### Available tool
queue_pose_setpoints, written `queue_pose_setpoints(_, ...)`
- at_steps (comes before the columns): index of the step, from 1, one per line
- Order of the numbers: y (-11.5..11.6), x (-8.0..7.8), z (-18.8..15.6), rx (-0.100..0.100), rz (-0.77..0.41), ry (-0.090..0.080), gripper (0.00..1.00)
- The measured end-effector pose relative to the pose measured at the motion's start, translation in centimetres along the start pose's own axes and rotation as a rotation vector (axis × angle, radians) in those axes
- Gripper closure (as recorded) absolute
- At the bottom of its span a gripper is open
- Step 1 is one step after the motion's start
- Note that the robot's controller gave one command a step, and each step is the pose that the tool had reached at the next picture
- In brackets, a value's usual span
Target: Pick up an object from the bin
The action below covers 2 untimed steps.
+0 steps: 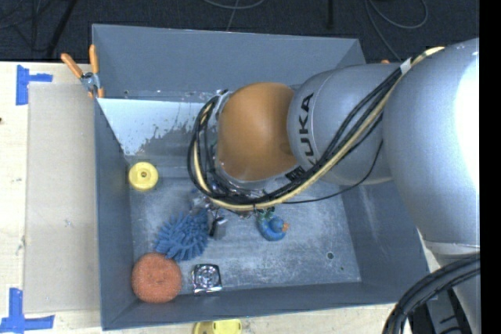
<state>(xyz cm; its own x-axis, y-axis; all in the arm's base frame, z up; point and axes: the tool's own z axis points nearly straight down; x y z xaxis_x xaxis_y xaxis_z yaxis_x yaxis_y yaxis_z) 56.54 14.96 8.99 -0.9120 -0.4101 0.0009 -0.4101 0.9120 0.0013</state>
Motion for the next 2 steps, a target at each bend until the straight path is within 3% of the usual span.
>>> queue_pose_setpoints(1,0.0,0.0,0.0,0.000,0.001,0.000,1.00)
queue_pose_setpoints(2,-0.6,0.2,-19.5,0.001,-0.038,0.000,1.00)
